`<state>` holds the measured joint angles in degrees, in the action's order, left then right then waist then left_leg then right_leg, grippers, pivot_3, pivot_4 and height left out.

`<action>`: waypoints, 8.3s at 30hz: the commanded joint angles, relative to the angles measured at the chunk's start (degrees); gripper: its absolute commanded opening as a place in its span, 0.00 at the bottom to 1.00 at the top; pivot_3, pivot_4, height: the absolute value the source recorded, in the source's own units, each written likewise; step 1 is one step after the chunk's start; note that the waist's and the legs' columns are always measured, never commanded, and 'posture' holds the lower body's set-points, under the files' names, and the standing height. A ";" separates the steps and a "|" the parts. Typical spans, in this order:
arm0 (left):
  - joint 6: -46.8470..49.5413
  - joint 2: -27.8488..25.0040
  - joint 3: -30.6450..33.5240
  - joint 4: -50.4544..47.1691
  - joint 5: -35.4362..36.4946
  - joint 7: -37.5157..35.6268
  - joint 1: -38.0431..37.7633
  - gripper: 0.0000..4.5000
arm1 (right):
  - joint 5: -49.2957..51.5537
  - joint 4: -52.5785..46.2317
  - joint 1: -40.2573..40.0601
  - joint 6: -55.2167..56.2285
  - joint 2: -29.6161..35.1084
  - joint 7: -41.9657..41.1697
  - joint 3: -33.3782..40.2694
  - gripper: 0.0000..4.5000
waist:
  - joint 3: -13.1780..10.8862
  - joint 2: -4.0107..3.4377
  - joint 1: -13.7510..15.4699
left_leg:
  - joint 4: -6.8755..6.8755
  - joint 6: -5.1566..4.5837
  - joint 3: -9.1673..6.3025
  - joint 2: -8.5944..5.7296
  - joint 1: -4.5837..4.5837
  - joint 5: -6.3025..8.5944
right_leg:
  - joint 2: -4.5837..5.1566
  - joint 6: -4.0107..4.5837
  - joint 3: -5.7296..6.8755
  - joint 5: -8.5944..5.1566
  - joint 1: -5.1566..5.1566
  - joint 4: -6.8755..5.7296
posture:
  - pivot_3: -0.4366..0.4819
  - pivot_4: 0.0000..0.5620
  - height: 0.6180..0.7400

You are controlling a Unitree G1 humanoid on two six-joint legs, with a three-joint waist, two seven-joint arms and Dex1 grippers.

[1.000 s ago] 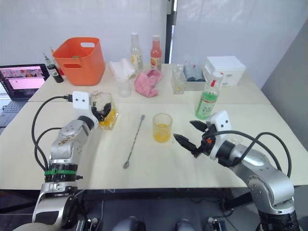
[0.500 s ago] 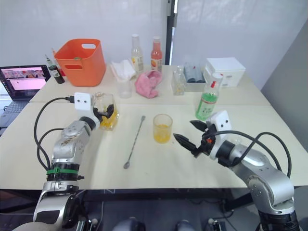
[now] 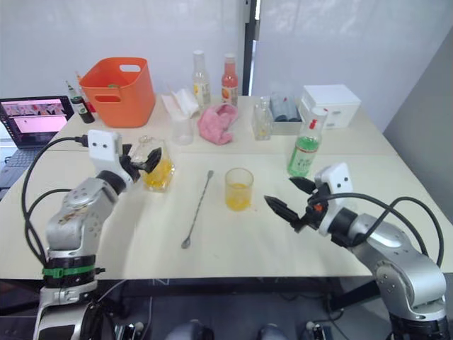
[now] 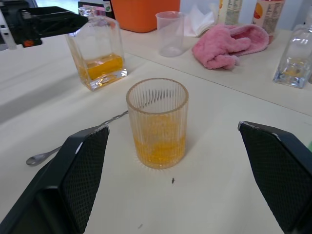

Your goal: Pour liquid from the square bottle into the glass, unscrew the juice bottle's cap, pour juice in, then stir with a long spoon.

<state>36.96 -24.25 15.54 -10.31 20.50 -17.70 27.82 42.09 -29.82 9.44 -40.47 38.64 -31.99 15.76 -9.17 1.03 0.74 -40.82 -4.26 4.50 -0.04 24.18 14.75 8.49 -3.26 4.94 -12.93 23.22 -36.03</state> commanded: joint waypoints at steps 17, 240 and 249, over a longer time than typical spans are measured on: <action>-17.22 -14.88 19.56 7.37 9.88 -29.99 -32.70 1.00 | -6.52 10.04 -14.38 5.95 4.90 -1.70 21.94 1.00 | 0.00 -0.03 0.50 | 0.11 -0.05 0.25 0.12 -0.26 0.23 | 0.01 0.09 -0.32 -0.06 0.04 0.20 | 0.48 0.27 1.00; -10.68 -15.21 -10.99 -10.89 16.27 -39.62 -13.43 1.00 | 4.12 -19.43 22.47 -29.50 -15.08 27.34 -9.77 0.38 | 0.04 -0.06 -0.05 | 0.80 0.64 1.55 0.99 -0.35 0.18 | -0.96 0.58 -1.45 0.11 0.96 0.14 | 0.48 0.27 1.00; -12.59 -14.74 -13.24 -7.49 14.57 -42.50 -10.16 1.00 | 5.76 -21.55 20.78 -32.60 -22.07 33.72 -9.37 0.38 | 0.04 -0.06 -0.26 | 0.87 0.64 1.58 0.98 -0.35 0.17 | -1.01 0.58 -1.45 0.10 0.98 0.09 | 0.48 0.27 1.00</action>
<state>25.96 -39.04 2.24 -17.61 35.35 -59.45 16.29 46.77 -48.06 30.42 -74.41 17.26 1.49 5.37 -9.13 0.97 0.48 -39.95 -3.63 6.08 0.95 23.83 14.93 7.48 -2.68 3.49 -12.82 24.20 -35.94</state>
